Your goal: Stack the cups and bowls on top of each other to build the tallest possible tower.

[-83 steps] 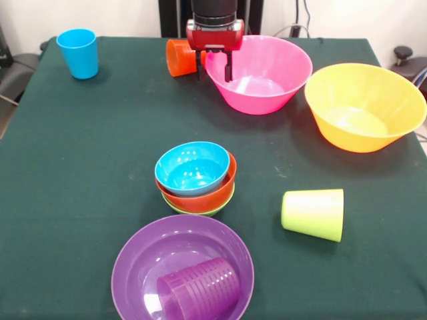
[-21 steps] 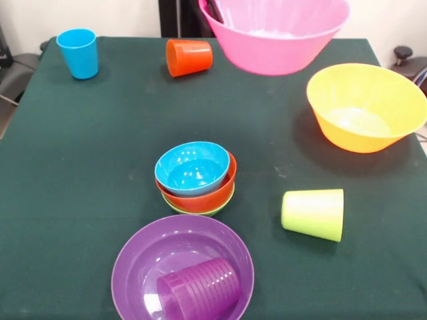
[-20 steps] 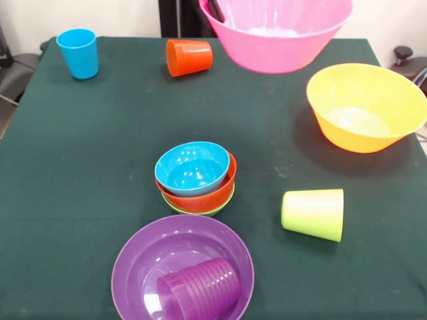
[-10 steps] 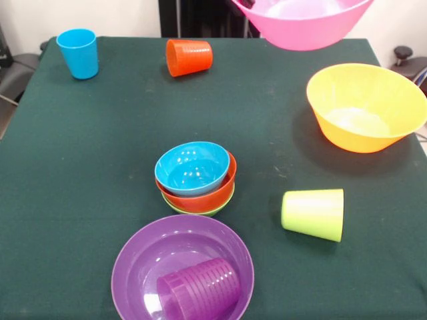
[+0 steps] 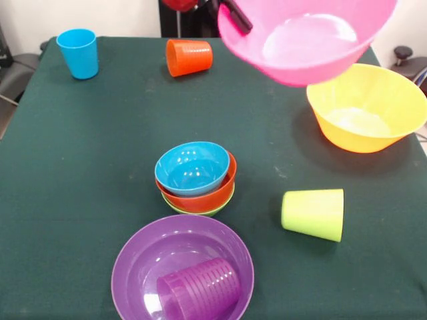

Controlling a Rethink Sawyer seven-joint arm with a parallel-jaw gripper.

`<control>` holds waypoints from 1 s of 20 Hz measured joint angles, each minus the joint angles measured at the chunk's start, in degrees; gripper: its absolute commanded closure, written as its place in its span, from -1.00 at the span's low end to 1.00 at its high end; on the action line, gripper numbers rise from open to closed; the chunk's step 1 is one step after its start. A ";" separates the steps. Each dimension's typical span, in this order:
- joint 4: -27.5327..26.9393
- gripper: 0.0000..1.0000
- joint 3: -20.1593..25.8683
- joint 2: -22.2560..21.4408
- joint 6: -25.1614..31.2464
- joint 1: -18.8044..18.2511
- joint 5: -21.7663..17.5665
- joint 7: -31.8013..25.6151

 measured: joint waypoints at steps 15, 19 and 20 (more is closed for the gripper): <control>-12.05 1.00 -4.31 3.68 2.40 1.46 -11.64 0.00; -13.52 1.00 -5.07 3.53 3.75 1.48 -13.36 0.00; -14.10 1.00 -5.43 3.51 4.28 1.49 -13.98 0.00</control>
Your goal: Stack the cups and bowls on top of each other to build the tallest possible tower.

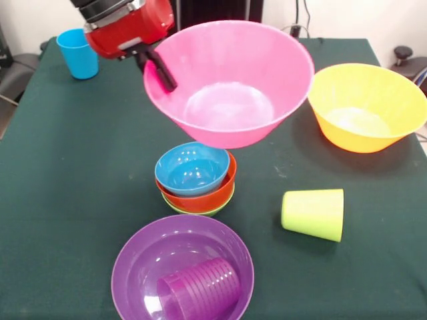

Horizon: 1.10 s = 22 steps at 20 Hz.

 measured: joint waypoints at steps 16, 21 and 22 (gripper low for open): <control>-3.13 1.00 -1.54 0.03 1.20 0.42 -2.81 0.00; -4.23 1.00 -1.80 0.10 1.21 1.15 -3.35 0.00; -4.62 1.00 -1.84 0.11 1.21 1.45 -3.42 0.00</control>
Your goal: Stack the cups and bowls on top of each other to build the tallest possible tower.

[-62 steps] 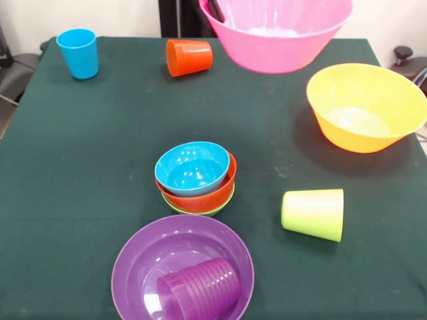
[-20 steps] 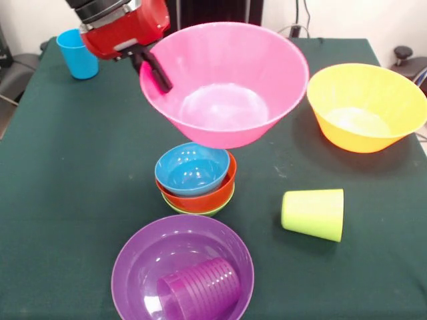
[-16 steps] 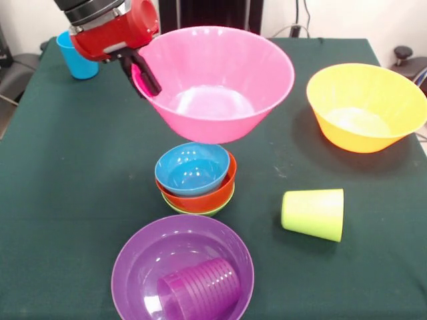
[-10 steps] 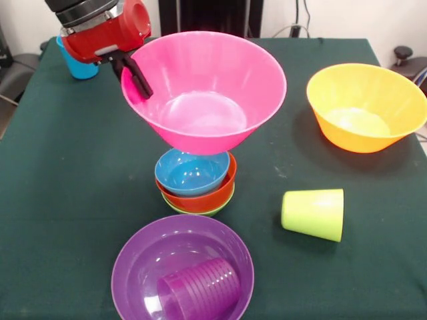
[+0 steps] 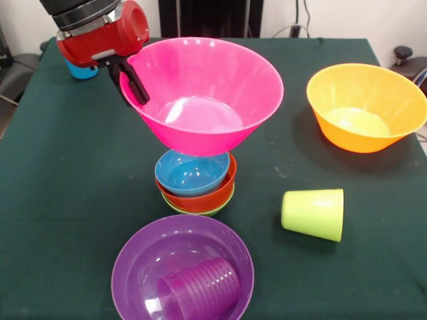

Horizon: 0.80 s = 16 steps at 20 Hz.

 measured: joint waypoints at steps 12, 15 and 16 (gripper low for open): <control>-3.86 1.00 -0.27 0.23 0.29 2.33 -0.31 0.00; -4.87 1.00 -0.32 0.31 0.70 2.60 -0.40 0.00; -5.10 1.00 -0.34 0.31 0.81 2.64 -0.42 0.00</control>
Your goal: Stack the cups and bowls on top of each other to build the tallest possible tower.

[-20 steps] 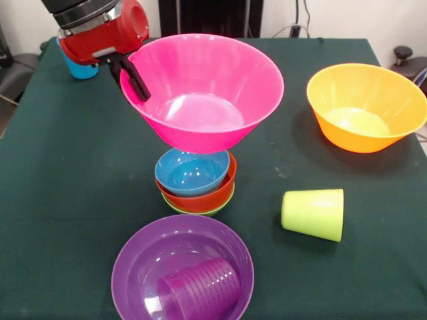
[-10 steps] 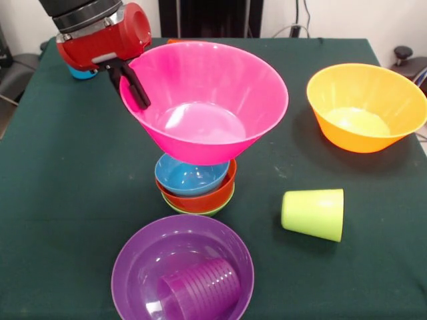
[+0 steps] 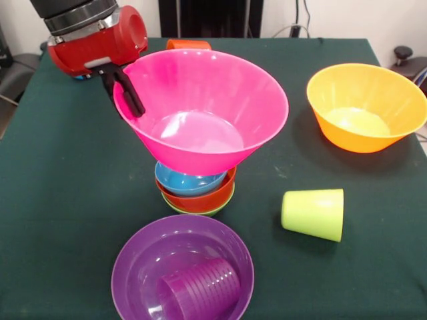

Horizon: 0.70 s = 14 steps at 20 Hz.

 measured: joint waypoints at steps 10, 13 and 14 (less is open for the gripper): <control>-2.33 1.00 -0.14 0.55 0.30 0.01 -0.25 0.00; -2.66 1.00 -0.16 0.91 0.30 0.01 -0.36 0.00; -2.68 1.00 -0.16 0.97 0.28 0.01 -0.38 0.00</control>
